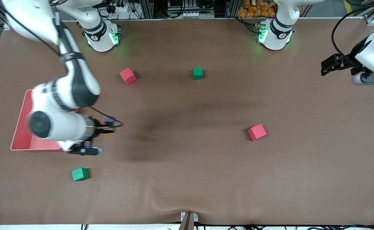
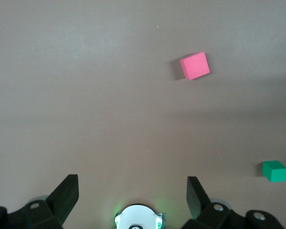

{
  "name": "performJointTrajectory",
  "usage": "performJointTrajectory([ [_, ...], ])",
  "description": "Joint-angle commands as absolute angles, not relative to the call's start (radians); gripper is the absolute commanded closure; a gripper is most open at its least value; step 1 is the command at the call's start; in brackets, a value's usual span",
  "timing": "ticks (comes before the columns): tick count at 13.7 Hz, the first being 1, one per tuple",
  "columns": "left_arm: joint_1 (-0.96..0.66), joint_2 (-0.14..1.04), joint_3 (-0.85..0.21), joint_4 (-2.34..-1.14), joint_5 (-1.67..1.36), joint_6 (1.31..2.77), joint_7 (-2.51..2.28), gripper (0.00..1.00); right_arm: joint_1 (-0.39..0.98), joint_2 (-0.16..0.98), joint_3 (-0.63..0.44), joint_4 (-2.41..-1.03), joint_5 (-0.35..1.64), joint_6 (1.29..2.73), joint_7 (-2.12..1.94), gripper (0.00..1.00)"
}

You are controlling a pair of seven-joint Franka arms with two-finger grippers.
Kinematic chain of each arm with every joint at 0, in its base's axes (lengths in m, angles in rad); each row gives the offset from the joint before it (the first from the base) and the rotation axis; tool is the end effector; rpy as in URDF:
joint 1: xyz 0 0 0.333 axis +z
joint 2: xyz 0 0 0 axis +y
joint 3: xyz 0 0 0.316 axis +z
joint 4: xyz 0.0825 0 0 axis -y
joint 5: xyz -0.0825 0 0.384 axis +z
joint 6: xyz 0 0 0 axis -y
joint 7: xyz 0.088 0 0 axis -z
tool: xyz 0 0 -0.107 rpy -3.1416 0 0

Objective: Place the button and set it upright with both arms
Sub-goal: 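Carry the button to mid-table with the right gripper while the left gripper approaches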

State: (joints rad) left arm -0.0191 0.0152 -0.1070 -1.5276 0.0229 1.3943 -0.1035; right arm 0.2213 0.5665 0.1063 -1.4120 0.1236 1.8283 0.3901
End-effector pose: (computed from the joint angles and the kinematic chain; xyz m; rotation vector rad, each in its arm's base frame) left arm 0.5361 -0.0647 0.6222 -3.0953 0.0315 0.2248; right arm 0.6597 0.2208 0.3627 -3.0095 0.1736 0.3017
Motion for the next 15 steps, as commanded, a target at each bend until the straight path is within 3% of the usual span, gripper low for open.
performJointTrajectory([
  [1,-0.037,0.051,-0.127,-1.516,0.008,1.382,-0.101,0.00,0.342,0.658,0.094,-1.351,0.159,1.935,0.558,1.00],
  [8,-0.073,0.181,-0.129,-1.517,-0.064,1.335,-0.100,0.00,0.592,0.837,0.092,-1.342,0.209,2.282,0.758,1.00],
  [15,-0.219,0.314,-0.129,-1.513,-0.101,1.338,-0.209,0.00,0.699,0.956,0.083,-1.289,0.160,2.310,0.764,1.00],
])
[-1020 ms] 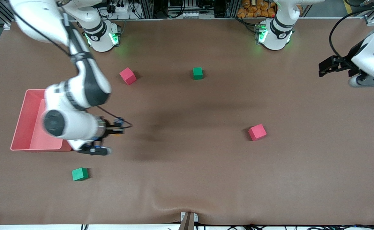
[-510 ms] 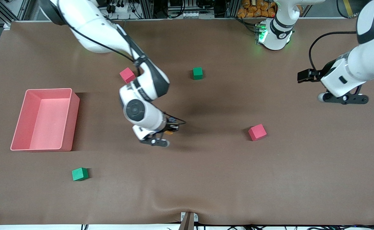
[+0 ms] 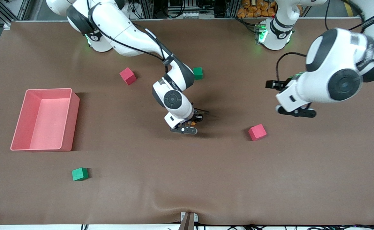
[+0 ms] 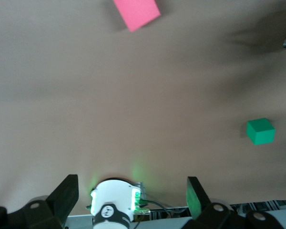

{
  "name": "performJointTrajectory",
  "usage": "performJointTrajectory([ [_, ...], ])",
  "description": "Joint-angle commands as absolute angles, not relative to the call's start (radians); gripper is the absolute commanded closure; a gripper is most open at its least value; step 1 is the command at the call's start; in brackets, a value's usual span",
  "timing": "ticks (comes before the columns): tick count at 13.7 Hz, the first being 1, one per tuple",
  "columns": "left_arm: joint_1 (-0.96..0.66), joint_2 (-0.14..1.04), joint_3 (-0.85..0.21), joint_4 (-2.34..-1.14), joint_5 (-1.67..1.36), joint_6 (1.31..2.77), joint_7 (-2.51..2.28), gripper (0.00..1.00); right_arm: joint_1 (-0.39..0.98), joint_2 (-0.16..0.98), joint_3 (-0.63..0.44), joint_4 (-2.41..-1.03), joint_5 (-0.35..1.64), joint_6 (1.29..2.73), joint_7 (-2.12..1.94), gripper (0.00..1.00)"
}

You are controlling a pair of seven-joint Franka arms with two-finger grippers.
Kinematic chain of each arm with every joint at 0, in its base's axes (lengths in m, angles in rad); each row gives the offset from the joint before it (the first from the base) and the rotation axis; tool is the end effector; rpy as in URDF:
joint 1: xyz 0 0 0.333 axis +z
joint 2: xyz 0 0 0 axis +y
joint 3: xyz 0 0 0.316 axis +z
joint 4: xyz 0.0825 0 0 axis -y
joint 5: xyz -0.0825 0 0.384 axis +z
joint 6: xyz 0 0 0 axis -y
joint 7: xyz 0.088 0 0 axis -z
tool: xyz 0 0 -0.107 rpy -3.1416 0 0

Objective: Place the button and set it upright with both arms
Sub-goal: 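Carry the button to mid-table with the right gripper while the left gripper approaches, then grasp the button with the left gripper while the right gripper releases and withdraws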

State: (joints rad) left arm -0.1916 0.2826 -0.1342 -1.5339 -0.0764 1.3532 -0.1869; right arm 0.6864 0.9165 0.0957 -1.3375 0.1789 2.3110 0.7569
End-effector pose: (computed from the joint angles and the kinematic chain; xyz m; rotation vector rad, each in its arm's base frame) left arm 0.5591 -0.1903 0.4671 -3.0406 0.2153 0.7371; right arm 0.5379 0.5162 0.1822 -2.9395 0.1937 0.1541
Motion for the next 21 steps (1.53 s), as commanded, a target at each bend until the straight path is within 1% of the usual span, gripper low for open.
performJointTrajectory([
  [1,-0.236,0.331,-0.129,-1.511,-0.103,1.338,-0.213,0.00,0.699,0.957,0.083,-1.289,0.158,2.313,0.765,0.62],
  [2,-0.251,0.350,-0.129,-1.509,-0.104,1.338,-0.231,0.00,0.698,0.956,0.081,-1.289,0.156,2.312,0.764,0.01],
  [6,-0.265,0.437,-0.129,-1.503,-0.176,1.344,-0.247,0.00,0.675,0.924,0.068,-1.243,0.144,2.298,0.761,0.00],
  [9,-0.287,0.457,-0.127,-1.488,-0.178,1.345,-0.249,0.00,0.632,0.871,0.064,-1.238,0.146,2.296,0.787,0.00],
  [11,-0.314,0.507,-0.129,-1.439,-0.183,1.370,-0.268,0.00,0.582,0.824,0.022,-1.238,0.137,2.280,0.799,0.00],
  [12,-0.348,0.532,-0.127,-1.412,-0.181,1.393,-0.294,0.00,0.542,0.798,0.017,-1.238,0.141,2.246,0.792,0.00],
  [14,-0.402,0.583,-0.127,-1.375,-0.183,1.471,-0.360,0.00,0.448,0.718,0.018,-1.238,0.143,2.124,0.788,0.00],
  [16,-0.454,0.621,-0.127,-1.370,-0.183,1.569,-0.394,0.00,0.347,0.645,0.028,-1.238,0.149,2.021,0.752,0.00],
  [18,-0.486,0.661,-0.129,-1.356,-0.184,1.656,-0.414,0.00,0.249,0.594,0.035,-1.238,0.155,1.875,0.678,0.00],
  [19,-0.503,0.679,-0.129,-1.344,-0.195,1.683,-0.425,0.00,0.208,0.569,0.034,-1.238,0.150,1.800,0.658,0.00],
  [21,-0.518,0.701,-0.129,-1.339,-0.238,1.739,-0.420,0.00,0.131,0.508,0.022,-1.236,0.143,1.696,0.551,0.00],
])
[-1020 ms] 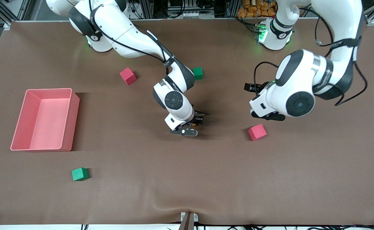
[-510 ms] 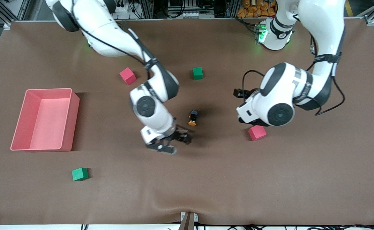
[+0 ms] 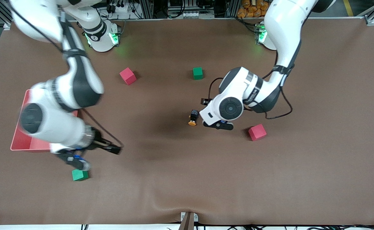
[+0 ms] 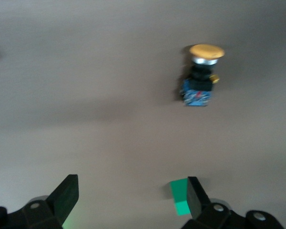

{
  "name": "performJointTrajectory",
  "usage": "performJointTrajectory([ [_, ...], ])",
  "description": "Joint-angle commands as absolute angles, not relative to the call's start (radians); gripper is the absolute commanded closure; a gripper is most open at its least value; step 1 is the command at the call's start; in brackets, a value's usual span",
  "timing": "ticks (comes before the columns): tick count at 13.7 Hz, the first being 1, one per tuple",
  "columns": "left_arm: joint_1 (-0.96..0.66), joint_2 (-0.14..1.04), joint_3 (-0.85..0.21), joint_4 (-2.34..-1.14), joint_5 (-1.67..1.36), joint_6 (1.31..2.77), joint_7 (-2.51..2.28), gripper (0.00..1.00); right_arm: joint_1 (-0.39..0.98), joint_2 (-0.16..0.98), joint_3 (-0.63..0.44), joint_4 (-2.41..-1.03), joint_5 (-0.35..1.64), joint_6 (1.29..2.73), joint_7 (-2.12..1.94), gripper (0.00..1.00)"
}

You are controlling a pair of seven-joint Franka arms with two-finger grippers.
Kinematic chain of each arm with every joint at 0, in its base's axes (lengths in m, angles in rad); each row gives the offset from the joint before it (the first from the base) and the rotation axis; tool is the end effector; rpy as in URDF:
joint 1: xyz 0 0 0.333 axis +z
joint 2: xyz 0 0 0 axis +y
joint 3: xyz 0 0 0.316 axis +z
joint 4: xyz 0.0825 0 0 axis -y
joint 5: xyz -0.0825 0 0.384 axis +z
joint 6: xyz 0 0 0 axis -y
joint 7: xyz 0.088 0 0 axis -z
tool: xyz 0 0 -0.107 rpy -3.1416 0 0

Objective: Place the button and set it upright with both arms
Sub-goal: 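Grasp the button with the left gripper while the right gripper releases and withdraws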

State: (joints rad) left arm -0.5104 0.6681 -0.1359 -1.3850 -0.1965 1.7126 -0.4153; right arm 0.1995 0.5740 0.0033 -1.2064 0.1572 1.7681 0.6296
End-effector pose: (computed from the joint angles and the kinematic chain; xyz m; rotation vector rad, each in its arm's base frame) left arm 0.5482 -0.4149 0.3010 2.9939 -0.2327 -0.6522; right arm 0.7031 0.1580 0.4474 -2.9233 0.6832 0.1116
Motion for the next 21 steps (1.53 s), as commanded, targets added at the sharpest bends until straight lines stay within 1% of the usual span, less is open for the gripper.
performJointTrajectory([
  [1,-0.520,0.713,-0.129,-1.339,-0.259,1.765,-0.401,0.00,0.094,0.471,0.020,-1.238,0.120,1.640,0.440,0.00],
  [3,-0.540,0.744,-0.129,-1.338,-0.275,1.818,-0.384,0.00,0.043,0.387,0.021,-1.239,0.014,1.600,0.187,0.00],
  [4,-0.551,0.761,-0.129,-1.333,-0.276,1.841,-0.385,0.00,0.023,0.353,0.020,-1.247,0.011,1.568,0.113,0.00],
  [5,-0.558,0.784,-0.129,-1.313,-0.276,1.856,-0.388,0.00,0.021,0.313,0.020,-1.246,0.012,1.502,0.098,0.00],
  [6,-0.567,0.813,-0.129,-1.286,-0.276,1.858,-0.390,0.00,0.029,0.278,0.018,-1.246,0.011,1.471,0.109,0.00],
  [8,-0.584,0.850,-0.127,-1.252,-0.275,1.871,-0.391,0.04,0.029,0.207,0.020,-1.271,0.005,1.438,0.229,0.00],
  [10,-0.588,0.867,-0.127,-1.250,-0.275,1.902,-0.388,0.04,0.028,0.108,0.020,-1.369,0.006,1.462,0.252,0.00],
  [11,-0.588,0.876,-0.127,-1.247,-0.275,1.913,-0.387,0.05,0.026,0.048,0.020,-1.441,0.008,1.510,0.250,0.00],
  [13,-0.595,0.893,-0.124,-1.246,-0.275,1.928,-0.376,0.08,0.029,-0.024,0.023,-1.543,0.008,1.569,0.250,0.00],
  [15,-0.609,0.905,-0.117,-1.246,-0.275,1.934,-0.376,0.13,0.032,-0.037,0.029,-1.562,0.006,1.568,0.249,0.00],
  [17,-0.611,0.922,-0.117,-1.246,-0.275,1.945,-0.374,0.17,0.031,-0.054,0.028,-1.584,0.006,1.566,0.247,0.00],
  [21,-0.623,0.934,-0.117,-1.247,-0.272,1.951,-0.376,0.22,0.038,-0.041,0.041,-1.557,-0.005,1.571,0.221,0.00],
])
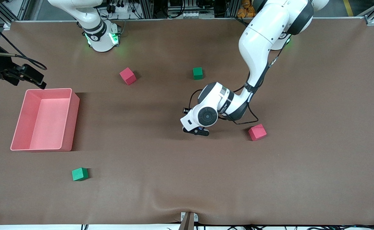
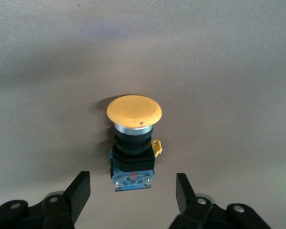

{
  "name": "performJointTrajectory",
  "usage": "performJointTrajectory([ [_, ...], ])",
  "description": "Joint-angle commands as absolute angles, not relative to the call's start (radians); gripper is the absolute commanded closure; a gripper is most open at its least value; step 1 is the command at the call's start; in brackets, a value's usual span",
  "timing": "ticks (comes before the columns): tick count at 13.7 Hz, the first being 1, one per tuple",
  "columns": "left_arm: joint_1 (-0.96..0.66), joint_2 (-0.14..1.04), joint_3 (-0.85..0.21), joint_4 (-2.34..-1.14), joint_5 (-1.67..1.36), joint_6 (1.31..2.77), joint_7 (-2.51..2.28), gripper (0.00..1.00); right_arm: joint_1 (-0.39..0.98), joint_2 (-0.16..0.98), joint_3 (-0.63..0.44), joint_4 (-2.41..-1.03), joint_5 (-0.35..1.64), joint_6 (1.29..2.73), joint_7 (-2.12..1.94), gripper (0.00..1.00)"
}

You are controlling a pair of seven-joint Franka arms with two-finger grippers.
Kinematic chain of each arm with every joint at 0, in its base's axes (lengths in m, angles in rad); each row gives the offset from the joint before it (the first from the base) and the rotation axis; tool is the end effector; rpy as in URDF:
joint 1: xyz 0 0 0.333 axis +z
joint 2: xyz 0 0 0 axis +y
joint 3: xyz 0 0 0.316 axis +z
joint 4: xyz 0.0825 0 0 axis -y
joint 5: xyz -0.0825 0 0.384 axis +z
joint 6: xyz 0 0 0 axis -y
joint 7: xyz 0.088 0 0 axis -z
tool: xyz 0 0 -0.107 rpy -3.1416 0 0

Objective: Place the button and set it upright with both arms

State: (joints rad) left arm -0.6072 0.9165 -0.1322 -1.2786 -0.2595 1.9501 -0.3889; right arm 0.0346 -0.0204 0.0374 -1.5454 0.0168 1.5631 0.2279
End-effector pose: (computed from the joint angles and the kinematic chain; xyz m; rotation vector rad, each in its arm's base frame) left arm 0.5370 -0.4839 0.1847 2.9165 -0.2709 -0.5671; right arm 0.5463 0.0415 0.6470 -3.1102 0.2422 -0.0550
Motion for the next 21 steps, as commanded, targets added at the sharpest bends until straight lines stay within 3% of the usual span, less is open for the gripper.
performJointTrajectory([
  [1,-0.621,0.936,-0.117,-1.247,-0.270,1.953,-0.374,0.22,0.038,-0.041,0.041,-1.554,-0.005,1.566,0.165,0.00],
  [12,-0.629,0.957,-0.101,-1.247,-0.268,1.985,-0.337,0.36,0.032,-0.021,0.038,-1.494,-0.038,1.511,0.118,0.00],
  [14,-0.629,0.957,-0.101,-1.247,-0.268,1.986,-0.333,0.49,0.034,-0.023,0.040,-1.494,-0.037,1.511,0.120,0.00],
  [16,-0.629,0.963,-0.101,-1.249,-0.268,2.014,-0.328,0.70,0.034,-0.023,0.038,-1.493,-0.038,1.511,0.120,0.00],
  [18,-0.629,0.959,-0.101,-1.247,-0.268,2.016,-0.325,0.97,0.032,-0.023,0.038,-1.493,-0.038,1.511,0.120,0.00],
  [21,-0.643,0.939,-0.097,-1.249,-0.267,2.014,-0.350,1.00,0.034,-0.023,0.038,-1.493,-0.038,1.511,0.121,0.00],
])
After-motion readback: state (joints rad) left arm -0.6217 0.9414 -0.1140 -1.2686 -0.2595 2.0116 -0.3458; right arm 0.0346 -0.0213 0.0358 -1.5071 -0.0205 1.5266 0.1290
